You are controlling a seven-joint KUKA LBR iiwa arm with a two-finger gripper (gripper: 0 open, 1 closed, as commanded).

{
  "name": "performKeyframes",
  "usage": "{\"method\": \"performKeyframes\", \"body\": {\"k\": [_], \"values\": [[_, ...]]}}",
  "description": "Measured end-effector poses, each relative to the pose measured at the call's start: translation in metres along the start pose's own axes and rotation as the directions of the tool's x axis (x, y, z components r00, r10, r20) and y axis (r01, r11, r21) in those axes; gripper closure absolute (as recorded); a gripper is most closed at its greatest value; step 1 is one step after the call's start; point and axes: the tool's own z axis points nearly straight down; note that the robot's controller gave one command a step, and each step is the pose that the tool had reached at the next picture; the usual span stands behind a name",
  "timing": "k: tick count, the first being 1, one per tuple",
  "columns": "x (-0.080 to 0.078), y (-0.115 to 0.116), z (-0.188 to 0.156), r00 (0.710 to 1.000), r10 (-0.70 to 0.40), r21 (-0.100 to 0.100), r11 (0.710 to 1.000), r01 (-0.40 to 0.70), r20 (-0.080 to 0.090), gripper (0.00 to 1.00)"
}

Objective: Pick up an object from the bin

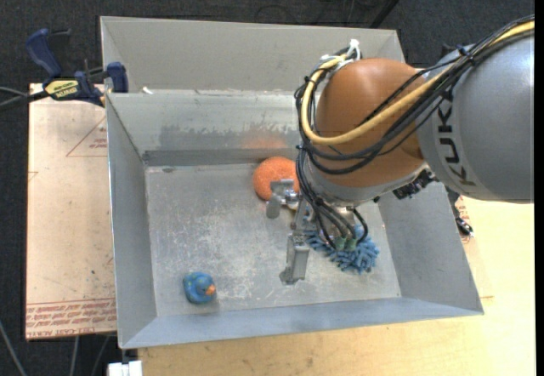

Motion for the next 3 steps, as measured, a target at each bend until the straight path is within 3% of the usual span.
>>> {"method": "performKeyframes", "body": {"k": [1, 2, 3], "values": [[-0.002, -0.001, -0.004, 1.0, 0.003, -0.001, 1.0, -0.003, 0.008, 0.0], [-0.013, -0.021, 0.01, 0.999, -0.054, -0.002, 0.999, 0.054, 0.006, 0.0], [-0.02, -0.078, 0.062, 1.0, 0.022, -0.003, 1.0, -0.022, 0.013, 0.0]]}}
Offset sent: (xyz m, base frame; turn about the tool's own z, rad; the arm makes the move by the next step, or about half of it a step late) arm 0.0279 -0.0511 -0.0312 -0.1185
